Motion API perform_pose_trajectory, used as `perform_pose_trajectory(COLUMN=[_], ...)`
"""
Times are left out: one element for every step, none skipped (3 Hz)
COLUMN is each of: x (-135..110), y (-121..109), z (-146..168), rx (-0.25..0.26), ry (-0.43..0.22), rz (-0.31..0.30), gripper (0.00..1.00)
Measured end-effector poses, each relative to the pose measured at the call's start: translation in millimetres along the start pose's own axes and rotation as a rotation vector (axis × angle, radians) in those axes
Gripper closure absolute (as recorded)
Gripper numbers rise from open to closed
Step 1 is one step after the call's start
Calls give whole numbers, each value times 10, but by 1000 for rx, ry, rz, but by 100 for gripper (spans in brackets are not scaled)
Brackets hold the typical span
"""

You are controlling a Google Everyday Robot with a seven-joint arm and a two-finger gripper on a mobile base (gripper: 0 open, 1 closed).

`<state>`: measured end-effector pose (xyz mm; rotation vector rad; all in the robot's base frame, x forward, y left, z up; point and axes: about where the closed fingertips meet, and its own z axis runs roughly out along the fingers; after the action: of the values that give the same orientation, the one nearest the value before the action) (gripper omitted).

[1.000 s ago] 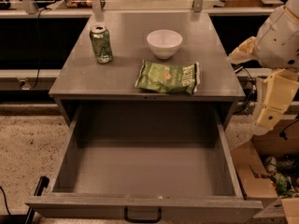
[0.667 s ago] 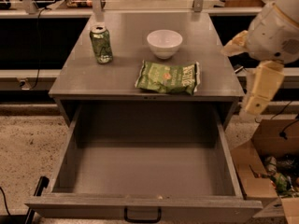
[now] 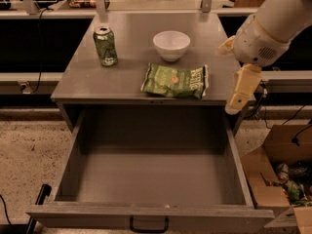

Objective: Place green jalapeno chip bag into top drawer

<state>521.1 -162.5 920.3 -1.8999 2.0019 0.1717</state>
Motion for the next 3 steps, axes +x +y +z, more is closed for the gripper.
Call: perform_pose_trajectory(x=[-57, -108, -107], y=[-209, -348, -434], z=[376, 715, 956], rx=[9, 20, 30], ry=[-30, -34, -40], rz=[20, 27, 45], gripper=[0, 0, 17])
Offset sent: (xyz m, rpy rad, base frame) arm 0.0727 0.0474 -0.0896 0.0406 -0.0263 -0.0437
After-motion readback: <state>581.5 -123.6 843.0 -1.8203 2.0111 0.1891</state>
